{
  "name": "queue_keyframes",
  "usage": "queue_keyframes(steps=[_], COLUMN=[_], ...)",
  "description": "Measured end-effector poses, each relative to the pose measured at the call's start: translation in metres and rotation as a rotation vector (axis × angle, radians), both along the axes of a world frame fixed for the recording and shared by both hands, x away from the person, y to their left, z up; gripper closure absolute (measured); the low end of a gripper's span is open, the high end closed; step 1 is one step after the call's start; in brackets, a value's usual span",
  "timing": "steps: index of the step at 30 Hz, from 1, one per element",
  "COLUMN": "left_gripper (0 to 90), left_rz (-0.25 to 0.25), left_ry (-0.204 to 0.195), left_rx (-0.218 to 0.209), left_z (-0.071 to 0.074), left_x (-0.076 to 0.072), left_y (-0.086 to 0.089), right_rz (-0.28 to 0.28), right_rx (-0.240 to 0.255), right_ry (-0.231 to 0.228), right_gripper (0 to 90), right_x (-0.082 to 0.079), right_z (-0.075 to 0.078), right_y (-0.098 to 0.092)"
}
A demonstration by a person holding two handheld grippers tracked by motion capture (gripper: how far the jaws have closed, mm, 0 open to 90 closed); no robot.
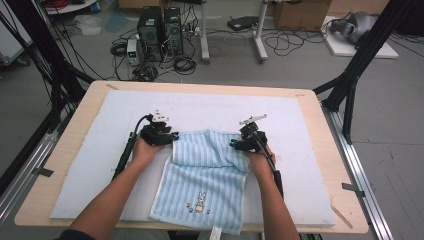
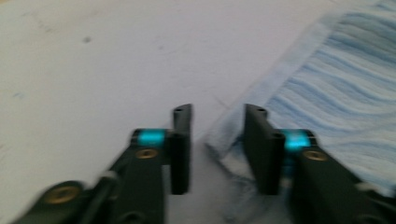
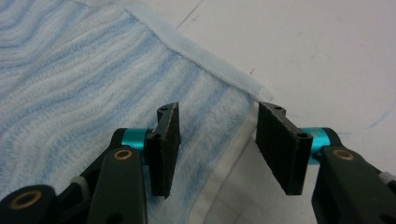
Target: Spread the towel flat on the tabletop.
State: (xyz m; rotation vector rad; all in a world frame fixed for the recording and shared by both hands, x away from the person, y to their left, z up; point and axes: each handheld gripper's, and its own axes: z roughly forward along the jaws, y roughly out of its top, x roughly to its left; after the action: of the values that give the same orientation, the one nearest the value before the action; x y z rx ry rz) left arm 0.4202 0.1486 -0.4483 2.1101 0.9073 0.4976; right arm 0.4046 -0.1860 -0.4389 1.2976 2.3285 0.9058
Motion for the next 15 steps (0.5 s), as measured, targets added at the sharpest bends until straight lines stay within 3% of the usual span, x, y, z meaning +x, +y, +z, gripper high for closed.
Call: queue_keyframes(steps=[2,5,6,7,10,13,15], left_gripper=[81.5,83.2,83.4,83.5,83.5,83.4,83.3], left_rz=[-0.015,0.003,0.02,0.034,0.074,0.059,0.06], left_ry=[-0.022,0.009,-0.009,-0.008,-0.02,-0.034,-0.045], left_rx=[0.023,-0.019,0.001,0.002,-0.053,-0.041,-0.051], left_z=[0.0,0.0,0.001,0.004,0.015,0.025,0.03], left_x=[-0.002,0.002,0.003,0.006,0.015,0.025,0.032], left_y=[-0.004,0.001,0.002,0.004,0.011,0.009,0.006], right_rz=[0.012,0.035,0.05,0.055,0.064,0.04,0.004], right_rx=[0.015,0.034,0.031,0.019,0.03,0.011,0.04], right_ry=[-0.015,0.001,0.005,0.001,0.004,-0.033,-0.056], right_gripper=[62.8,81.9,85.4,85.8,86.0,85.9,85.9], right_x=[-0.003,-0.004,-0.004,-0.005,-0.003,0.001,0.008], right_z=[-0.001,-0.001,0.0,0.0,0.0,0.001,0.001], right_y=[0.0,0.003,0.004,0.006,0.004,0.003,-0.001])
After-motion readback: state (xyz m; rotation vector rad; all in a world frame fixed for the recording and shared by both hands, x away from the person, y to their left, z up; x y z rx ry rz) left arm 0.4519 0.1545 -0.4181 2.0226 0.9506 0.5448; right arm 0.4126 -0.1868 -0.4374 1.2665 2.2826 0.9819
